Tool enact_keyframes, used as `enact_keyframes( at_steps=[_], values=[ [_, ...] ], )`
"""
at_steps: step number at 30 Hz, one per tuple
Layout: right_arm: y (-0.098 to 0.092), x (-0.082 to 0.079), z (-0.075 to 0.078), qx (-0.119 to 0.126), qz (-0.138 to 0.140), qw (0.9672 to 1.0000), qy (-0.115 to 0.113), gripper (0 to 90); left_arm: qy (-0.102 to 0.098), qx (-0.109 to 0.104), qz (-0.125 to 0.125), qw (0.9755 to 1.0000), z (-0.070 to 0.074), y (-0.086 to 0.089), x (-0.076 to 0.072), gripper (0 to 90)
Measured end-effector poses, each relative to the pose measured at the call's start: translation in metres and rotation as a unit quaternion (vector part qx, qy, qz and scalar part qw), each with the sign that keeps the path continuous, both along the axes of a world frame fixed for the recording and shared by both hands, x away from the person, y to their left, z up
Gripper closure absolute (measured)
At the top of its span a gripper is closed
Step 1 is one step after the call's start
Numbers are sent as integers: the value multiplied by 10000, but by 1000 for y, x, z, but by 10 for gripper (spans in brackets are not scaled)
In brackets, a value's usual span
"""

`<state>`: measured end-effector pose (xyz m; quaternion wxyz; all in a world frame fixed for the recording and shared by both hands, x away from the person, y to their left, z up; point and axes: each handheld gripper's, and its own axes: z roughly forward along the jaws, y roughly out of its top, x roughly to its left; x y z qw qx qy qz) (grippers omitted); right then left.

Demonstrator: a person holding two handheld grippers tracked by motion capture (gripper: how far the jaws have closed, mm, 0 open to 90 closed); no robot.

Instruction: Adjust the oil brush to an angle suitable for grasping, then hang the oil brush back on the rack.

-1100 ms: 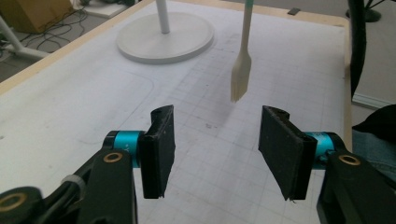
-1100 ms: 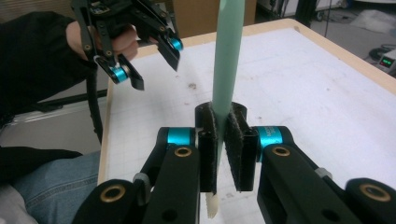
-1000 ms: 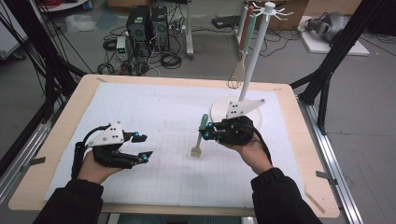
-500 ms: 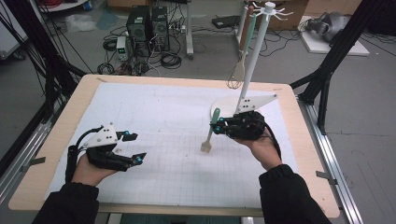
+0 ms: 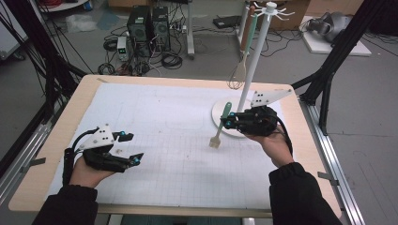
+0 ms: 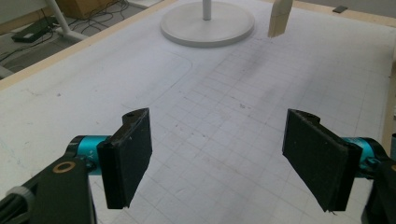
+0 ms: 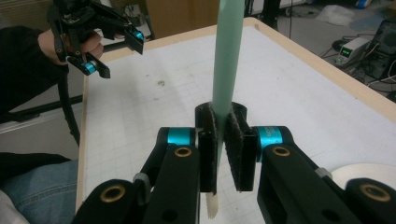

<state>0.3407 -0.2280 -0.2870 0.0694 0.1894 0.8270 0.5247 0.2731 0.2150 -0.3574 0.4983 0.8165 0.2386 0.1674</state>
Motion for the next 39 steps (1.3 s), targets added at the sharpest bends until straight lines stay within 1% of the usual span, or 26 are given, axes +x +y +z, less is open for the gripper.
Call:
enact_keyframes(
  at_steps=[3,4,10,15,19,22,23,27,29,30,31,34,35,39],
  values=[
    [-1,1,-1,-16,22,10000,-27,835,3,-4,10,10000,-1,1,1,245],
    [-1,1,-1,-11,25,10000,38,835,3,-4,10,10000,-1,1,1,242],
    [0,3,-2,-32,44,10000,49,835,31,-23,37,10000,-4,3,3,236],
    [-2,5,1,-40,3,10000,37,835,41,-2,42,10000,-5,4,4,236],
    [-4,6,6,-27,-3,10000,-7,835,33,-16,60,10000,-6,5,4,236],
    [-6,7,10,-66,-20,10000,-19,835,38,-31,49,10000,-6,5,4,236],
    [-6,8,11,-56,-8,10000,-41,835,40,-10,68,10000,-6,6,4,236],
    [-8,9,16,-103,0,9999,-23,835,66,-36,109,9999,-8,6,5,236],
    [-10,10,18,-128,-8,9999,-43,835,58,0,98,9999,-9,7,5,236],
    [-11,11,19,-115,-9,9999,-69,835,60,-11,105,9999,-9,7,5,236],
    [-12,11,21,-108,-28,9999,-27,835,66,-22,103,9999,-9,7,5,236],
    [-14,12,25,-101,-29,9999,-78,835,78,-7,130,9999,-9,7,5,238],
    [-15,12,26,-107,-38,9999,-44,835,83,-31,155,9998,-9,8,6,238],
    [-15,14,33,-149,-8,9998,-116,835,93,-43,175,9998,-9,9,5,237]
  ],
)
